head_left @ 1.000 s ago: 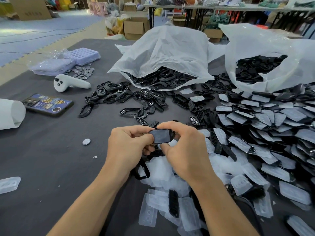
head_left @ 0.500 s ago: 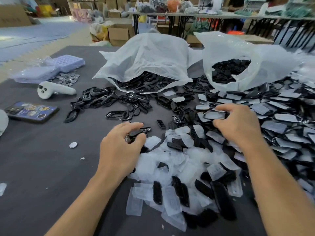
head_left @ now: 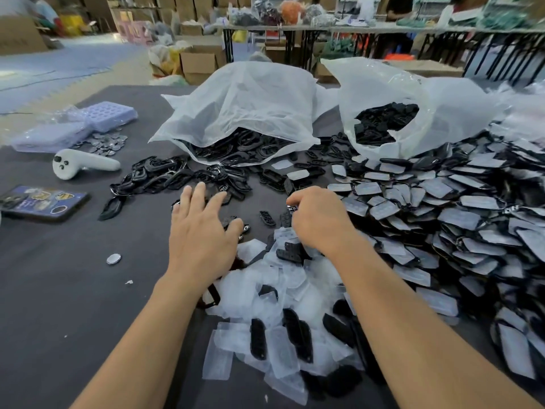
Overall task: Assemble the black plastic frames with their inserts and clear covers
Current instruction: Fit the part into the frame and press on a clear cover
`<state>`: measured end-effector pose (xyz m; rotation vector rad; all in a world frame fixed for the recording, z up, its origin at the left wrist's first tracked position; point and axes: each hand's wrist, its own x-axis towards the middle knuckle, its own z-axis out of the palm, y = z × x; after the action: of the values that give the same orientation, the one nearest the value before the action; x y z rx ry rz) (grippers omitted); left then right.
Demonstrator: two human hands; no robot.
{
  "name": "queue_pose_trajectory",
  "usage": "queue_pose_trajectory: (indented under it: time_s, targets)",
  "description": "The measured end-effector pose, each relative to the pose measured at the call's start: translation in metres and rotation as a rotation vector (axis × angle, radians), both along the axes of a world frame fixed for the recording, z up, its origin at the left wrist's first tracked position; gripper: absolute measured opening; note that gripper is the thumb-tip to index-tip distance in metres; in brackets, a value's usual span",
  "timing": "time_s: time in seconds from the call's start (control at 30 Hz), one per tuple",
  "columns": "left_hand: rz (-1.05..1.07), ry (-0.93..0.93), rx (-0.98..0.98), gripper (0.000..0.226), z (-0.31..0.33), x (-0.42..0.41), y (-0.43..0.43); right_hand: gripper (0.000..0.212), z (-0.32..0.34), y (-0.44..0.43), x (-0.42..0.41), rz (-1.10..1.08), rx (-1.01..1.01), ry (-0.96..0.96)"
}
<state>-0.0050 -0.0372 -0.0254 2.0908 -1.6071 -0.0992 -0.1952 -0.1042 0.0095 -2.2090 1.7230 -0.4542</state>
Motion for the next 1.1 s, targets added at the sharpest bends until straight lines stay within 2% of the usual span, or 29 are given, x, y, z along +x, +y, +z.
queue_pose_trajectory:
  time_s: [0.1, 0.3, 0.4, 0.5, 0.6, 0.73, 0.93, 1.03, 1.1]
  targets:
    - [0.027, -0.002, 0.037, 0.063, 0.002, 0.014, -0.013, 0.035, -0.006, -0.008, 0.012, 0.019, 0.009, 0.122]
    - [0.020, -0.014, 0.126, 0.064, 0.005, 0.036, -0.050, 0.038, -0.009, -0.020, 0.022, -0.002, 0.051, 0.117]
    - [-0.029, 0.060, 0.198, 0.064, 0.004, 0.044, -0.069, 0.036, -0.009, -0.025, 0.023, -0.001, 0.043, 0.088]
    - [-0.055, -0.002, 0.231, 0.056, -0.007, 0.041, -0.077, 0.032, -0.006, -0.028, 0.023, -0.013, -0.001, 0.042]
    - [-0.002, 0.014, 0.092, 0.040, -0.013, 0.039, -0.080, 0.030, -0.003, -0.023, 0.028, -0.059, -0.066, -0.131]
    - [0.058, 0.111, -0.055, 0.024, -0.016, 0.037, -0.082, 0.030, -0.003, -0.007, 0.046, -0.122, -0.028, -0.536]
    - [0.064, 0.237, -0.229, 0.042, -0.006, 0.031, -0.070, 0.021, -0.019, 0.009, 0.059, -0.140, 0.203, -0.960]
    - [0.051, 0.389, -0.278, 0.049, 0.002, 0.033, -0.059, 0.017, -0.025, 0.008, 0.053, -0.125, 0.251, -1.038]
    - [0.012, 0.411, -0.209, 0.048, 0.002, 0.037, -0.052, 0.016, -0.025, 0.009, 0.051, -0.121, 0.275, -1.083]
